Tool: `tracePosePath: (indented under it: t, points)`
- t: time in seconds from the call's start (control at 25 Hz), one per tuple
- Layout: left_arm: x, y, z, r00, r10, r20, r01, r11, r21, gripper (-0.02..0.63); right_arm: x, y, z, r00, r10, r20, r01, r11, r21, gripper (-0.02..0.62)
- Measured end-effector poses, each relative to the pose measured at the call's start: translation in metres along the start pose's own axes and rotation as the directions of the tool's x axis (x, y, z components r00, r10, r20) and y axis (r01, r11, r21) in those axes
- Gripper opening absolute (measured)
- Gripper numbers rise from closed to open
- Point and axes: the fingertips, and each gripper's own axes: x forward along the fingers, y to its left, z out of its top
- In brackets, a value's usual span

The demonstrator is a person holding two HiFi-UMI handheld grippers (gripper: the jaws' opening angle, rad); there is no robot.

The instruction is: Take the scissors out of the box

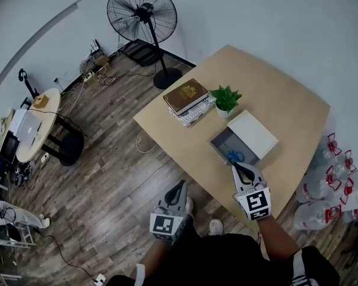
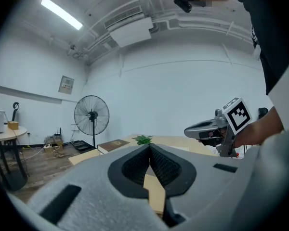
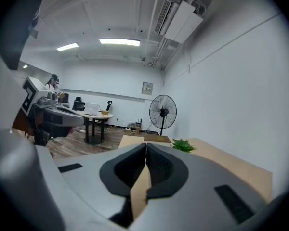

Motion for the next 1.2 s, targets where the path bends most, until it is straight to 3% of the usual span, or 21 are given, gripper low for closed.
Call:
tracePosePath:
  t: [0.24,0.4,0.64,0.88,1.2]
  points:
    - [0.059,0.032,0.014,0.991,-0.130,0.013,0.130,0.992,0.007,-0.003,0.045,-0.028,-0.015,0.994,-0.076,-0.078,0.078,0.997,0.026,0.020]
    - [0.098,0.056,0.019,0.978,-0.209,0.004,0.209,0.978,0.011,-0.003,0.071,-0.043,-0.034,0.978,-0.106,-0.179,0.114,0.993,0.033,0.037]
    - [0.146,0.083,0.028,0.951,-0.308,0.007,0.307,0.951,0.020,-0.003,0.100,-0.065,-0.090,0.912,-0.109,-0.395,0.124,0.992,0.015,0.114]
    - [0.173,0.105,0.022,0.926,-0.378,-0.004,0.378,0.926,0.010,-0.003,0.117,-0.071,-0.153,0.777,-0.027,-0.629,0.023,1.000,-0.014,0.135]
    - [0.192,0.123,0.008,0.893,-0.448,-0.040,0.448,0.894,0.002,-0.003,0.130,-0.069,-0.220,0.537,0.032,-0.843,-0.089,0.996,-0.019,0.141]
